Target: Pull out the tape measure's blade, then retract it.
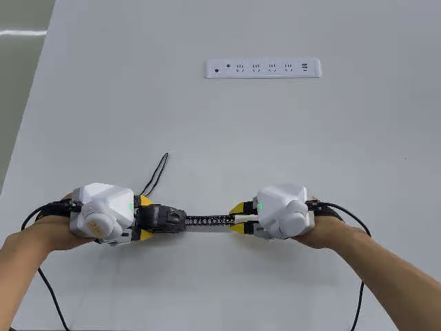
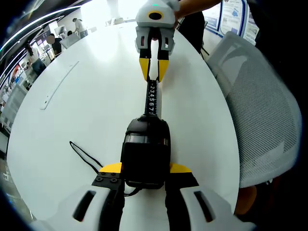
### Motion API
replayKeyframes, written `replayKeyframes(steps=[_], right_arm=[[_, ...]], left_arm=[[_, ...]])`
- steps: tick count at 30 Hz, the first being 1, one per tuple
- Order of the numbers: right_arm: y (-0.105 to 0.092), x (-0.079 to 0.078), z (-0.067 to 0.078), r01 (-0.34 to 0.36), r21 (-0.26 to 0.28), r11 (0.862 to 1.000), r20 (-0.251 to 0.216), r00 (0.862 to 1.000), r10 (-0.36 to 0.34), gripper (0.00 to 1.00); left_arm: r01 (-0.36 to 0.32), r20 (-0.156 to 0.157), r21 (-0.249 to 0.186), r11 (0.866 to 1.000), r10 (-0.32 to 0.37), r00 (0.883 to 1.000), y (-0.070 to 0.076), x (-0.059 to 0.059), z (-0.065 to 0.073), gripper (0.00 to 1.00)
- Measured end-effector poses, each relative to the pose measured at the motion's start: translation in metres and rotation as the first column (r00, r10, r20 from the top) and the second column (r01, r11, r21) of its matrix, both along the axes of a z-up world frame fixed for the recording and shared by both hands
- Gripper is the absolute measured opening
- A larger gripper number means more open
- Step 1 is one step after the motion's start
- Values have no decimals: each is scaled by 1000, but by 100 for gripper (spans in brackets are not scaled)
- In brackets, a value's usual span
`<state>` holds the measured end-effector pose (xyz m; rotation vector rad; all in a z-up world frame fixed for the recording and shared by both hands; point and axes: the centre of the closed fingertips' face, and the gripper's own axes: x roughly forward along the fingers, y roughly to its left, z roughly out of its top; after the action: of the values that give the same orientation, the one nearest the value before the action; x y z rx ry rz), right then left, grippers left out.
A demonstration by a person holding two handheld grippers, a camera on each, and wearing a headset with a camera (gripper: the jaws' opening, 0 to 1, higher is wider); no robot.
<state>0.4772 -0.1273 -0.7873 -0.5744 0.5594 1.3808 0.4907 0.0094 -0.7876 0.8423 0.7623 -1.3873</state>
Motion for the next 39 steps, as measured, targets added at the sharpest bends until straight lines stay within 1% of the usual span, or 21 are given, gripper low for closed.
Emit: replayKeyframes(steps=[11, 22, 39], right_arm=[[0, 0, 0, -6, -1, 1000, -3, 1000, 6, 8], [-10, 0, 0, -5, -14, 1000, -2, 1000, 5, 8], [-19, 0, 0, -6, -20, 1000, -4, 1000, 6, 9]], left_arm=[[-1, -1, 0, 1000, 1, 1000, 0, 0, 0, 28], [0, 0, 0, 1000, 0, 1000, 0, 0, 0, 28], [1, 0, 2, 1000, -1, 1000, -1, 0, 1, 28]])
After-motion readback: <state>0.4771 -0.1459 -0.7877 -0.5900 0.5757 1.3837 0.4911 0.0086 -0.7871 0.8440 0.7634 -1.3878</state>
